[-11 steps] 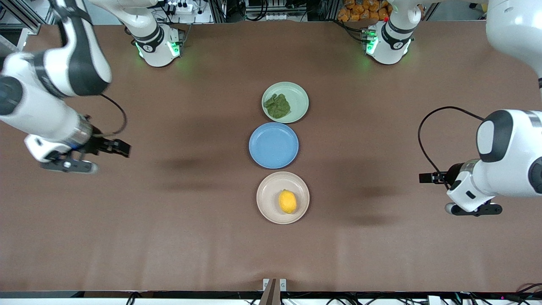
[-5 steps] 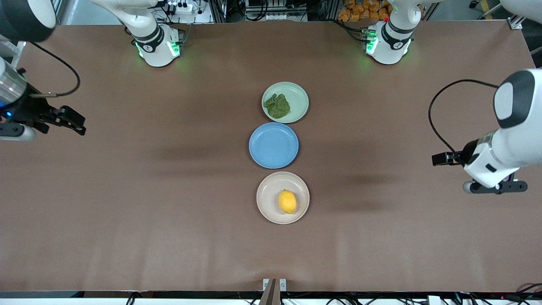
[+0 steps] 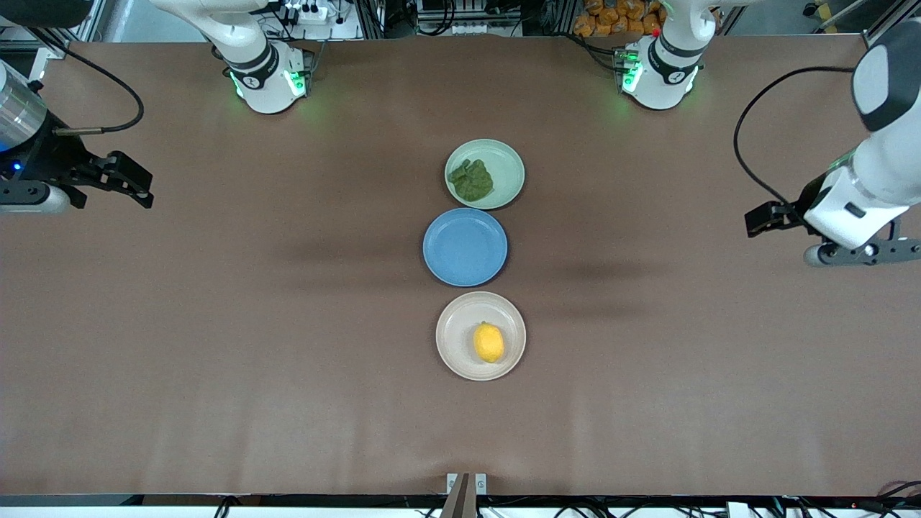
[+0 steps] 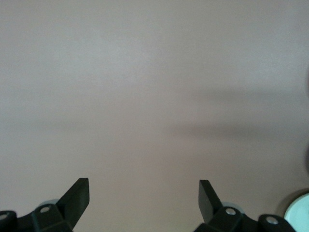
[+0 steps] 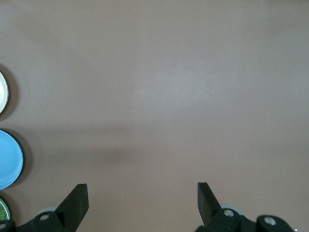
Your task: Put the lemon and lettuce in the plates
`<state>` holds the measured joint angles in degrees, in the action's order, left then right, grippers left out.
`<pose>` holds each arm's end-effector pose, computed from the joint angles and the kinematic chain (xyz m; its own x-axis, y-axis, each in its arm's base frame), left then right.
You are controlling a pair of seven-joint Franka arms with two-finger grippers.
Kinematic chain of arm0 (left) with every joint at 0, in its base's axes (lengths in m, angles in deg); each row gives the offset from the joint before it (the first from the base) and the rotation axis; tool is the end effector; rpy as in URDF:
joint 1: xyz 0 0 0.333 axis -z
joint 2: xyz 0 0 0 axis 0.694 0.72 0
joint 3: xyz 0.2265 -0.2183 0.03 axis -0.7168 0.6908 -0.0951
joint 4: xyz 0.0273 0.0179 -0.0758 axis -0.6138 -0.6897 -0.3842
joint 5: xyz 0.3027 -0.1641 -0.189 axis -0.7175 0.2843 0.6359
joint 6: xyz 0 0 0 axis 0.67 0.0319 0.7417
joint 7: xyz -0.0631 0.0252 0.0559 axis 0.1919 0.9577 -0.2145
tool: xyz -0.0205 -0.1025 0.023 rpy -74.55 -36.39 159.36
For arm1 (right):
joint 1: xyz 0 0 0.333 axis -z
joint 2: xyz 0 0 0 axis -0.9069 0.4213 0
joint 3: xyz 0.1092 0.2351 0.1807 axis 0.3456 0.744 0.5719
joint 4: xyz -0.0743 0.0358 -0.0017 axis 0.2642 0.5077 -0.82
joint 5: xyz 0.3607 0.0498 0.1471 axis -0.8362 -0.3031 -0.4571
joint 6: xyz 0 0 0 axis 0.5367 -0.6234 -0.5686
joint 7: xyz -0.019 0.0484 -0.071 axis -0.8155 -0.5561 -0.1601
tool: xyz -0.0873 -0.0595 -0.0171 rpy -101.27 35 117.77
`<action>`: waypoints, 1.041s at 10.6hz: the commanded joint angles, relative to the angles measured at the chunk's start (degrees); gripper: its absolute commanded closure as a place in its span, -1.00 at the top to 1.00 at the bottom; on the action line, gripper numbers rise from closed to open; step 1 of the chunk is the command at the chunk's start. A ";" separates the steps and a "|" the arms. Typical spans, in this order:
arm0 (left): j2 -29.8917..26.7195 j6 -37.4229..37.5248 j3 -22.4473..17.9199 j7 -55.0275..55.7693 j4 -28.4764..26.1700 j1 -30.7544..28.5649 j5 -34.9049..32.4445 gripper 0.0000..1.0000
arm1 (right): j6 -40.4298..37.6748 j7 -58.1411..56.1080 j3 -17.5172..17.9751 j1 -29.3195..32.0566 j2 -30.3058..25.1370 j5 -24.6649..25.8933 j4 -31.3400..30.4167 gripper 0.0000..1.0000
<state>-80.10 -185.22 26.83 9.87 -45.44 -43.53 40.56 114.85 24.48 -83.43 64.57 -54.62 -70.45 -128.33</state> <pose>0.5782 -0.0385 0.5482 0.9975 0.0314 -0.0629 0.0274 -0.9976 -0.0630 0.5593 0.0501 0.6300 0.9987 0.0093 0.0493 0.0073 -0.9992 0.0404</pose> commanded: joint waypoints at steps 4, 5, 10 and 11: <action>-1.54 6.73 -1.05 -1.14 5.77 0.29 1.16 1.00 | -4.76 -1.93 -0.61 -0.10 1.35 -1.27 3.77 1.00; -1.63 8.38 -1.14 -3.31 5.68 0.21 1.16 1.00 | -6.00 -1.93 -0.61 -0.01 1.88 -1.36 4.92 1.00; -0.93 8.66 -0.96 -4.13 5.86 -0.32 1.07 1.00 | -6.89 -1.75 -0.69 0.34 1.88 -1.45 6.07 1.00; -0.93 8.66 -0.79 -4.13 6.03 -0.24 1.16 1.00 | -6.89 -1.40 -0.69 0.25 1.88 -1.45 6.07 1.00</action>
<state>-81.05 -177.45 26.18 7.39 -39.95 -43.75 40.59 109.11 23.40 -84.01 64.59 -53.74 -70.84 -124.22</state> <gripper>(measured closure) 0.000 0.000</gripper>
